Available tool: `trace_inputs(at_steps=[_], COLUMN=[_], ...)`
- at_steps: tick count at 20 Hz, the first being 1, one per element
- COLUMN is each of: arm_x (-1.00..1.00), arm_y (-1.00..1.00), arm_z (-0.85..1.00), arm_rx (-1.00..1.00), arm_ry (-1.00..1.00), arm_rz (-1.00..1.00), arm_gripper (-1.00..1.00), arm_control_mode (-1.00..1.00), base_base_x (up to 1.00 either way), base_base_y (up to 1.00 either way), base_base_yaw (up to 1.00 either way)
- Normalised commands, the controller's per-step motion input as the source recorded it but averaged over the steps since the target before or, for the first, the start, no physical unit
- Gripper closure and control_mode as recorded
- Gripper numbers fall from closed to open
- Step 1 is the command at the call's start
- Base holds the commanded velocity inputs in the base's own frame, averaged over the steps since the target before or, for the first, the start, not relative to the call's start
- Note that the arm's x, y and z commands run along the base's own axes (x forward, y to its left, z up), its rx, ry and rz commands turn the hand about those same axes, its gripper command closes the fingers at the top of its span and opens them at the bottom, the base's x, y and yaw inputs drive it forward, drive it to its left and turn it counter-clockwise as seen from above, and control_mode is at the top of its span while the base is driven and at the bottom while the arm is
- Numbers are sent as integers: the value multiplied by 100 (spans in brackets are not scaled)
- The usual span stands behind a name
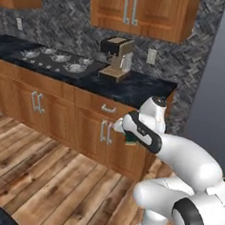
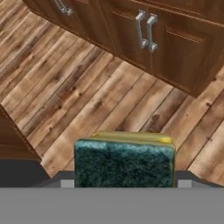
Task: Restock the sink supplies by placing the sponge and soap dispenser on the counter and next to the sink. Make sure the soap dispenser is upright.
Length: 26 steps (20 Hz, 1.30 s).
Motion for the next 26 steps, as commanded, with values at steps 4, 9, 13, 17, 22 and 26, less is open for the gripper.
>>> trace_inputs(at_steps=[4,9,13,17,22,26], arm_x=[0,0,0,0,0,0], arm_y=[0,0,0,0,0,0], arm_z=[0,0,0,0,0,0], arm_rx=[0,0,0,0,0,0], arm_ry=[0,0,0,0,0,0], arm_rz=[0,0,0,0,0,0], arm_gripper=[100,100,100,100,100,100], arm_control_mode=[100,100,100,100,100,100], base_base_x=[40,65,100,100,100,100], base_base_y=[0,-9,-43,-62,-69,-60], base_base_yaw=[87,81,66,59,52,52])
